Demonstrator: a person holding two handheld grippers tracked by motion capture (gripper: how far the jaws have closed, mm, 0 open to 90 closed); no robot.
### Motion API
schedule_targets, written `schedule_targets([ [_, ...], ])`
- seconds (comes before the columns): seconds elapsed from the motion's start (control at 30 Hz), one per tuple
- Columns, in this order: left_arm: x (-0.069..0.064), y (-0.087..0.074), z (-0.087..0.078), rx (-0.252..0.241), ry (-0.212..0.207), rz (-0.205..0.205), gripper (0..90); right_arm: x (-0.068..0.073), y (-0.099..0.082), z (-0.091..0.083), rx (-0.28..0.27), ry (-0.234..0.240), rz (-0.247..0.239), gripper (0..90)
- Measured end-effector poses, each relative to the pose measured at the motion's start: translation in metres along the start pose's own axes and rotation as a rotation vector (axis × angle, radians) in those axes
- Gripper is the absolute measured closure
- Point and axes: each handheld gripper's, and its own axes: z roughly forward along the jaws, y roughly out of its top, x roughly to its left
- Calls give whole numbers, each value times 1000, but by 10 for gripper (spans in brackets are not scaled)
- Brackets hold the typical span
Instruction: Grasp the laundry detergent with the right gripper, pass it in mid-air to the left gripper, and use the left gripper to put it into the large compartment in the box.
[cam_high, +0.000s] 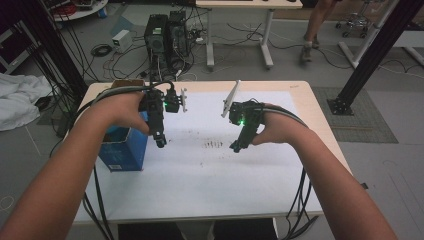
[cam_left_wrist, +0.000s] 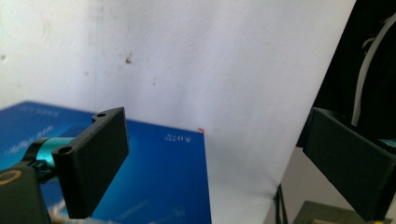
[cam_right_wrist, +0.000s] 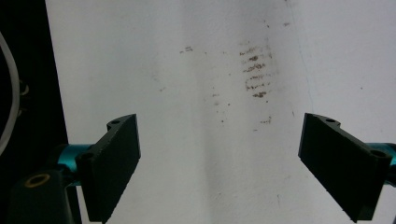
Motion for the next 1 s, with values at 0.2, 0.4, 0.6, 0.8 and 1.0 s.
schedule_targets([
  [0.2,2,2,14,11,-11,17,70,1,1,8,45,-6,-9,120],
  [0.4,4,1,16,-14,-17,29,69,-2,-3,12,72,-1,0,120],
  [0.6,8,3,15,-37,-1,23,70,-5,-6,10,72,-2,15,120],
  [0.8,5,6,15,-38,-4,27,70,-5,-7,11,83,-9,17,120],
  [1.0,6,9,15,-42,-4,30,70,-6,-6,11,78,-9,19,120],
])
